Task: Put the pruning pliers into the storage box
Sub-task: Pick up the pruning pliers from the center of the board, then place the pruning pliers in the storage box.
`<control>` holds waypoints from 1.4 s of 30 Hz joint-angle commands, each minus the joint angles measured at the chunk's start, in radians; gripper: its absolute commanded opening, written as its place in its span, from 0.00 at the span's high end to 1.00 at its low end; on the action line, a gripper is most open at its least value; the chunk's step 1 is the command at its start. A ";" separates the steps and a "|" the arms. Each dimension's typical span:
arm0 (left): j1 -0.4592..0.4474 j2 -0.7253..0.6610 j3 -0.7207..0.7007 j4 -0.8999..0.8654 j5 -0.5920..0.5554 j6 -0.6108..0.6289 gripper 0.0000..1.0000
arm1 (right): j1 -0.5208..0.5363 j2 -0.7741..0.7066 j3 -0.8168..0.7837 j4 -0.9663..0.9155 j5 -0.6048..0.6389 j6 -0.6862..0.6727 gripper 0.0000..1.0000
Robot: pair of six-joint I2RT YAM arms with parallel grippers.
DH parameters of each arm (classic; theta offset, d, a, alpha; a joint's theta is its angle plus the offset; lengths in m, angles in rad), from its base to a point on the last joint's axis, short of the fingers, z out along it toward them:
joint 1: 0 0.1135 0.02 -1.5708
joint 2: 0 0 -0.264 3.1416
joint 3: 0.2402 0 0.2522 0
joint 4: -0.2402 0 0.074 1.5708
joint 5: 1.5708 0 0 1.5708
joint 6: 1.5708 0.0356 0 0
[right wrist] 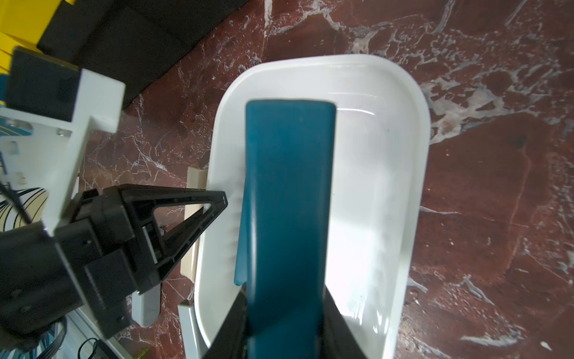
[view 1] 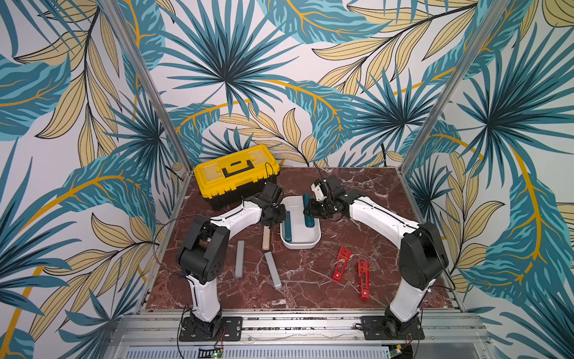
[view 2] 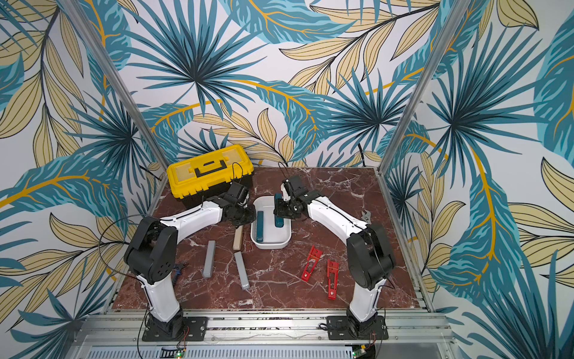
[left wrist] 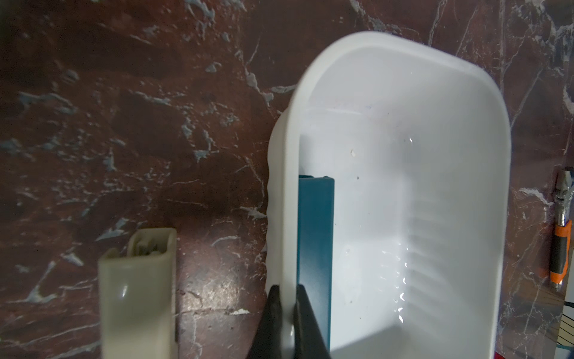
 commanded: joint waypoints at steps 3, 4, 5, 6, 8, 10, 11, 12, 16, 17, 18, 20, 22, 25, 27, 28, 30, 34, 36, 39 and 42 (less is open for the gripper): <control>0.007 -0.037 -0.007 0.018 0.020 -0.007 0.97 | 0.025 0.054 0.023 0.026 -0.009 0.021 0.88; 0.007 -0.037 -0.007 0.016 0.021 -0.007 0.97 | 0.027 0.060 0.021 0.033 -0.009 0.023 0.88; 0.008 -0.037 -0.005 0.015 0.018 -0.007 0.97 | 0.029 0.066 0.020 0.040 -0.009 0.026 0.88; 0.007 -0.039 -0.006 0.013 0.018 -0.007 0.97 | 0.032 0.072 0.020 0.046 -0.011 0.028 0.88; 0.007 -0.044 -0.008 0.013 0.013 -0.008 0.97 | 0.033 0.084 0.023 0.049 -0.012 0.029 0.88; 0.007 -0.044 -0.009 0.014 0.010 -0.007 0.97 | 0.035 0.091 0.024 0.052 -0.008 0.028 0.88; 0.008 -0.043 -0.010 0.015 0.011 -0.007 0.97 | 0.034 0.094 0.025 0.053 -0.005 0.026 0.88; 0.007 -0.041 -0.012 0.016 0.013 -0.007 0.97 | 0.035 0.098 0.022 0.055 0.000 0.024 0.88; 0.008 -0.040 -0.022 0.025 0.018 -0.011 0.97 | 0.036 0.122 0.021 0.061 0.001 0.026 0.88; 0.007 -0.041 -0.024 0.025 0.018 -0.013 0.97 | 0.037 0.129 0.020 0.062 0.000 0.026 0.88; 0.007 -0.042 -0.024 0.025 0.018 -0.012 0.97 | 0.037 0.134 0.020 0.067 0.001 0.028 0.88; 0.007 -0.046 -0.030 0.030 0.015 -0.014 0.97 | 0.036 0.144 0.024 0.068 -0.003 0.028 0.88; 0.008 -0.046 -0.033 0.033 0.016 -0.016 0.97 | 0.037 0.148 0.027 0.066 0.000 0.026 0.88; 0.007 -0.047 -0.032 0.035 0.019 -0.019 0.97 | 0.039 0.150 0.023 0.065 0.004 0.025 0.88; 0.008 -0.048 -0.033 0.037 0.018 -0.019 0.97 | 0.040 0.151 0.024 0.066 0.003 0.025 0.88; 0.007 -0.048 -0.033 0.036 0.018 -0.020 0.97 | 0.041 0.153 0.023 0.065 0.003 0.024 0.88; 0.008 -0.048 -0.033 0.037 0.018 -0.021 0.97 | 0.042 0.156 0.022 0.066 0.004 0.025 0.88; 0.007 -0.046 -0.034 0.038 0.018 -0.021 0.97 | 0.046 0.169 0.025 0.070 -0.001 0.027 0.88; 0.007 -0.046 -0.034 0.038 0.018 -0.021 0.97 | 0.051 0.175 0.023 0.074 -0.003 0.031 0.88; 0.007 -0.047 -0.036 0.038 0.018 -0.021 0.97 | 0.059 0.182 0.024 0.074 -0.002 0.034 0.88; 0.007 -0.044 -0.034 0.039 0.018 -0.022 0.97 | 0.065 0.185 0.019 0.075 -0.001 0.037 0.88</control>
